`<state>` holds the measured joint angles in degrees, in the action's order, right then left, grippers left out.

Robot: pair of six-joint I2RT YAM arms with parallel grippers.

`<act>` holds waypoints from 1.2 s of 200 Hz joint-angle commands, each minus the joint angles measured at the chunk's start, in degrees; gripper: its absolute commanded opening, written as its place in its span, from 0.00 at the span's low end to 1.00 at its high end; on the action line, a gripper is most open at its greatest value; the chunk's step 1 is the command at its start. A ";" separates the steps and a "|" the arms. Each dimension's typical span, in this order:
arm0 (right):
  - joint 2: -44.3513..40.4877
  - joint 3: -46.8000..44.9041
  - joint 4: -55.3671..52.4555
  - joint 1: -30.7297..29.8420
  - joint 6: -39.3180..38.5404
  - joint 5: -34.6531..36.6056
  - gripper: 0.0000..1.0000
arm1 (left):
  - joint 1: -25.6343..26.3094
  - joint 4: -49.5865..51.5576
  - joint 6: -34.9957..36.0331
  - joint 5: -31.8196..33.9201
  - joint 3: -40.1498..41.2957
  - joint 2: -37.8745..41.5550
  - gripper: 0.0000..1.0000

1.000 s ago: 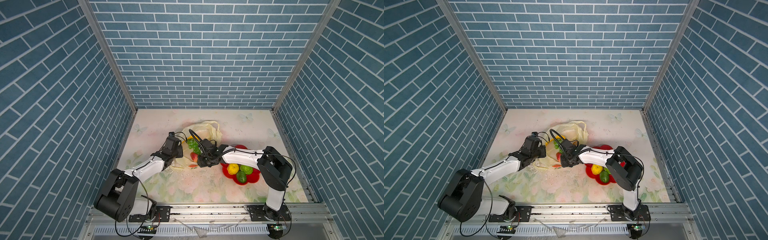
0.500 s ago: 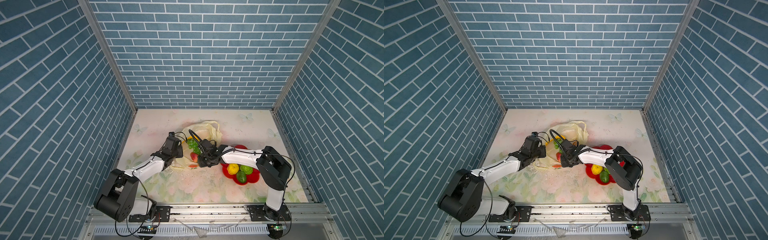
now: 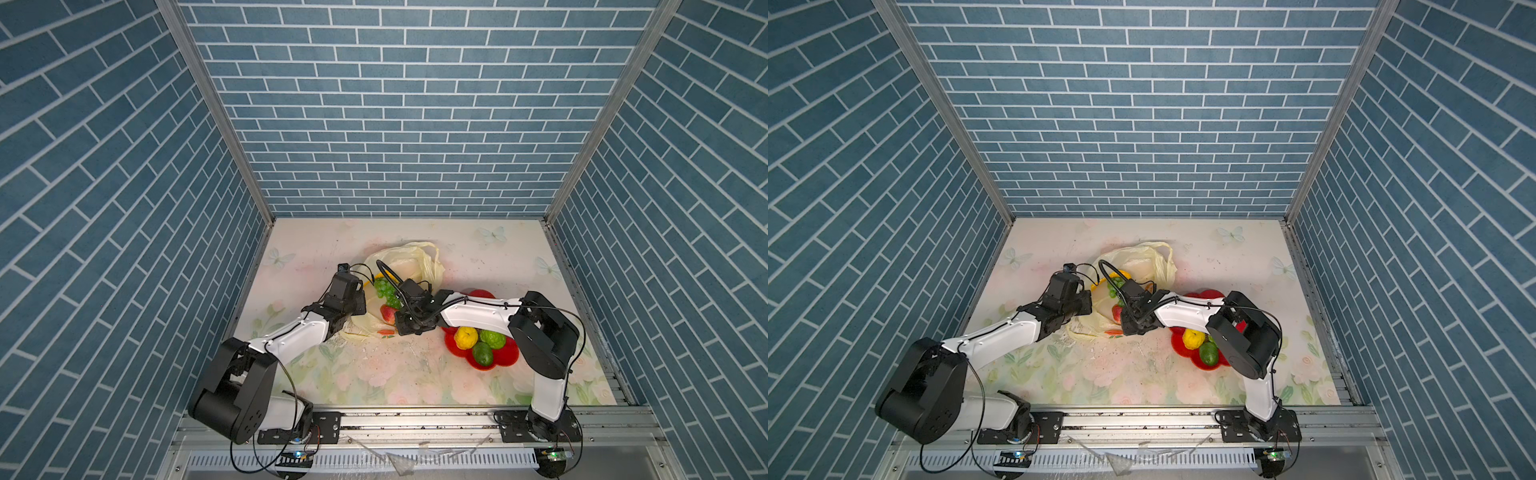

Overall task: Take fruits out of the plastic bag
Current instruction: Pick up the fruit from the plastic bag.

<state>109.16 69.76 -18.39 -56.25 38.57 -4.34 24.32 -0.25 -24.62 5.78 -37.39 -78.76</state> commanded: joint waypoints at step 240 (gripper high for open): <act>-15.43 0.31 -12.10 -0.14 -4.90 6.60 0.00 | 0.24 1.83 0.69 1.34 -1.45 -0.07 0.03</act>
<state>98.65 71.05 -25.28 -56.58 35.55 -0.71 24.32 0.38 -24.60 6.39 -37.50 -78.76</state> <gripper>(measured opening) 0.055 0.046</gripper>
